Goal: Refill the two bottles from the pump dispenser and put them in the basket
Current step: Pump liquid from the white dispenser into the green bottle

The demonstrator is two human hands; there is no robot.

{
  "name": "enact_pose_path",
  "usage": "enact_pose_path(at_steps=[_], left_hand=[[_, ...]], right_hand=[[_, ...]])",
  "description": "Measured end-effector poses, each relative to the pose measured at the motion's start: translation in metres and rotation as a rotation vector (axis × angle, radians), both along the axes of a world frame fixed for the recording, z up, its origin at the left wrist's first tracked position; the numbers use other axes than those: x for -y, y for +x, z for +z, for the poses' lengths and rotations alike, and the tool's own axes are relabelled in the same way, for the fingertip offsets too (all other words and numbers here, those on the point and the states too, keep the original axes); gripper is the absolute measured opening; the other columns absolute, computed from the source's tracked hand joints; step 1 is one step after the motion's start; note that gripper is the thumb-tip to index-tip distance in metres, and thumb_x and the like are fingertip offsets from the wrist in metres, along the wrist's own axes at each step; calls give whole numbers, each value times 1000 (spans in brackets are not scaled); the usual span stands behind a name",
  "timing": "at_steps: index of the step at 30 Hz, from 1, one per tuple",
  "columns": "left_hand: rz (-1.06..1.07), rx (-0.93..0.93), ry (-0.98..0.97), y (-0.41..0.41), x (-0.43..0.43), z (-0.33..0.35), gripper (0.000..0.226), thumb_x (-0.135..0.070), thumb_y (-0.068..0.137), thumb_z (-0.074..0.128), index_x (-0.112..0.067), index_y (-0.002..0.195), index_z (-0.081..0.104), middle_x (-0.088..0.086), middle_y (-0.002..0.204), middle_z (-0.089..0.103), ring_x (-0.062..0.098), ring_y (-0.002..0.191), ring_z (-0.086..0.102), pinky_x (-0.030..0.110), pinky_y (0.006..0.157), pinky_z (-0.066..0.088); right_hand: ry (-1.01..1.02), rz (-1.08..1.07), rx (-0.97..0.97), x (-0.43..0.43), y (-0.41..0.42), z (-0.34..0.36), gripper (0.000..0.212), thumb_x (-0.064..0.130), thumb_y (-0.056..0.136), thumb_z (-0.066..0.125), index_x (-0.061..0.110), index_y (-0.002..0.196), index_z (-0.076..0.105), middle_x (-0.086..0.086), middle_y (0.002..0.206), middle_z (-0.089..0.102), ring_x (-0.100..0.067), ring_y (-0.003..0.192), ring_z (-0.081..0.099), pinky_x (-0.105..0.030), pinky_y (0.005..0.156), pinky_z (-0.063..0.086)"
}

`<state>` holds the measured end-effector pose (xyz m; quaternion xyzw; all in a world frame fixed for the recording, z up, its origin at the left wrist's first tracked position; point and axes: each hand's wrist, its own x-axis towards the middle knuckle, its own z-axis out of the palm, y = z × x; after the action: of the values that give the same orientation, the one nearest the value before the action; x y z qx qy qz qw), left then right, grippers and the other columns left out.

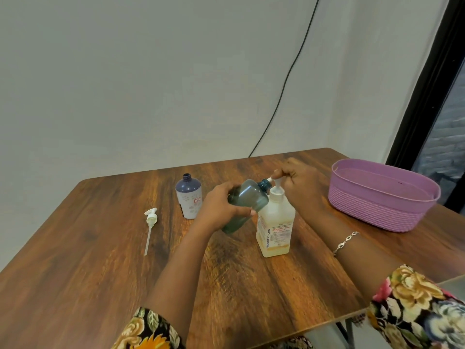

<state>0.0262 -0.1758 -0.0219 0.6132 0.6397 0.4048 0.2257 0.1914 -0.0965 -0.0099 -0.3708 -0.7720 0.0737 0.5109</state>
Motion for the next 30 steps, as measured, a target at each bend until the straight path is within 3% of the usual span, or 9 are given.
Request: enact_pose_path(at_steps=[4, 8, 12, 15, 21, 26, 29, 30], left_hand=[[1, -19, 1, 1, -2, 1, 68, -23, 68, 79, -17, 129, 49, 0, 123, 54, 16, 107, 51, 27, 85, 44], [9, -38, 5, 1, -1, 1, 65, -23, 68, 80, -18, 127, 50, -1, 121, 55, 14, 105, 51, 26, 83, 43], [14, -34, 8, 1, 0, 4, 66, -23, 69, 79, -18, 128, 50, -1, 121, 55, 14, 105, 51, 28, 85, 45], [15, -38, 15, 1, 1, 5, 66, -24, 69, 79, -17, 127, 50, 0, 121, 56, 14, 104, 51, 28, 86, 45], [0, -34, -12, 2, -2, -1, 67, -24, 69, 79, -17, 128, 49, 1, 123, 54, 17, 107, 52, 28, 87, 45], [-2, 0, -13, 5, -1, -4, 70, -24, 68, 80, -15, 130, 49, 2, 124, 54, 17, 108, 51, 28, 86, 45], [-12, 29, 4, 5, 3, -2, 69, -21, 71, 78, -14, 132, 47, 2, 127, 53, 14, 107, 49, 25, 85, 42], [-12, 25, 9, 4, 3, -2, 68, -21, 71, 78, -14, 131, 47, 2, 127, 52, 14, 107, 48, 25, 85, 42]], right_hand=[[112, -10, -13, 0, -6, -14, 25, 4, 73, 42, 5, 59, 63, -6, 60, 59, -25, 57, 55, -36, 51, 47], [92, 11, -63, -2, -5, -19, 24, 0, 72, 45, 6, 61, 66, -4, 61, 59, -24, 57, 55, -41, 52, 49], [22, 30, -91, 2, -3, -6, 25, 4, 72, 46, 2, 67, 69, -9, 67, 65, -26, 64, 60, -30, 57, 48], [-4, 33, -76, 0, -4, 6, 24, -9, 72, 47, 2, 63, 66, -12, 66, 65, -27, 64, 61, -20, 55, 41], [113, -3, -67, -3, -9, -16, 22, -6, 64, 44, 3, 56, 63, -8, 56, 58, -26, 52, 54, -39, 53, 48], [60, 14, -95, 0, -4, -17, 21, -6, 71, 50, 2, 64, 69, -2, 64, 61, -20, 60, 57, -30, 57, 46], [-45, -8, -77, 1, 0, -3, 22, -9, 75, 52, 2, 70, 71, -8, 72, 65, -14, 66, 55, -8, 58, 38], [-54, -11, -72, 2, 1, -1, 23, -11, 74, 51, 1, 71, 71, -8, 72, 65, -11, 65, 53, -7, 57, 37]])
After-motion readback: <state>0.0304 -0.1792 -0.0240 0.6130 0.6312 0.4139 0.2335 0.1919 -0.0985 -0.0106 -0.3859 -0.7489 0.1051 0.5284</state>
